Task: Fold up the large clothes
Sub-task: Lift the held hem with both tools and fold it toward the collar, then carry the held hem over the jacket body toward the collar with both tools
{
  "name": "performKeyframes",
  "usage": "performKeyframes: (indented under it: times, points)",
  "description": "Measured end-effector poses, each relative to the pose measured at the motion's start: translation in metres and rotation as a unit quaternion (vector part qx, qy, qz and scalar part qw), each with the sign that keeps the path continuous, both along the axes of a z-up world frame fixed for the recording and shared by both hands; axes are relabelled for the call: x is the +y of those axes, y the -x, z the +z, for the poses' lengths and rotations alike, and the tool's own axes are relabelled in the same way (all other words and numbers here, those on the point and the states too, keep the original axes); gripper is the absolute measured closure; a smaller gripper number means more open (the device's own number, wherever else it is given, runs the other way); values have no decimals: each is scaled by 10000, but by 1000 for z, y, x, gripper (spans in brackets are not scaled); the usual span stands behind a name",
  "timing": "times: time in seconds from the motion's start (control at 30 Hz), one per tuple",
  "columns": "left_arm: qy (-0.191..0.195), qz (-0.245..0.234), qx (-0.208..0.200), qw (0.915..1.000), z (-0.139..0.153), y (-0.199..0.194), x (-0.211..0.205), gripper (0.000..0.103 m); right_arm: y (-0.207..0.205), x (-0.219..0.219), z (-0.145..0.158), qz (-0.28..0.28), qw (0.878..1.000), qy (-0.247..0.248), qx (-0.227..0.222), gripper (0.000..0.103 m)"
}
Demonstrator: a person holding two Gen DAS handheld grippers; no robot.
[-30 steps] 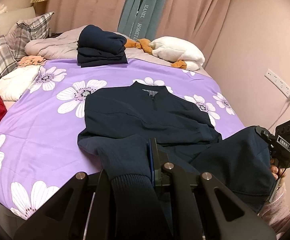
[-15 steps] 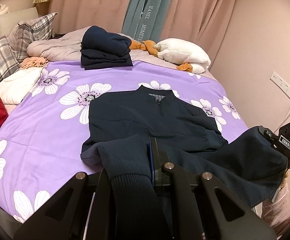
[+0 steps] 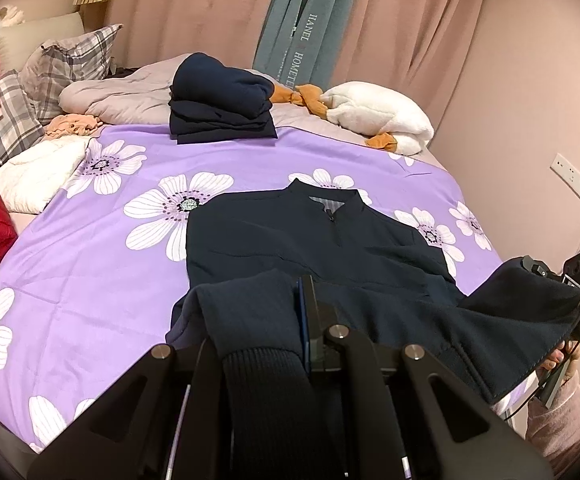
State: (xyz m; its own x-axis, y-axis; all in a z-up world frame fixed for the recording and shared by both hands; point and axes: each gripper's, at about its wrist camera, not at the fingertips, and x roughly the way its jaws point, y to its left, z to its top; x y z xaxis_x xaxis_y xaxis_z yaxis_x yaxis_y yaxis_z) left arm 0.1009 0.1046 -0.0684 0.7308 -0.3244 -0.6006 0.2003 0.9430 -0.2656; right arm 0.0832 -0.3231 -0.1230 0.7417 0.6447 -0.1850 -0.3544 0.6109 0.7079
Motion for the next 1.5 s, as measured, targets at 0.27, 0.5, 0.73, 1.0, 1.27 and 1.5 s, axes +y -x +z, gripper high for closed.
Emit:
performKeyframes:
  times: [0.27, 0.5, 0.73, 1.0, 1.27, 1.5]
  points:
    - [-35, 48, -29, 10000, -1, -12, -1, 93, -9, -5, -3, -105, 9999, 24, 63, 88]
    - [-55, 104, -46, 9999, 0, -24, 0, 93, -16, -8, -2, -197, 9998, 50, 83, 88]
    - [-37, 248, -38, 9997, -3, -44, 5, 93, -29, -13, -2, -360, 9993, 54, 116, 88]
    - [-46, 390, 42, 9992, -10, -69, 5, 93, -45, -18, -7, -577, 9980, 128, 222, 88]
    - [-239, 424, 5, 9988, -16, -88, -5, 92, -63, -25, -14, -739, 9965, 134, 379, 88]
    - [-317, 482, 81, 9983, -25, -105, -10, 92, -76, -26, -20, -776, 9955, 199, 501, 88]
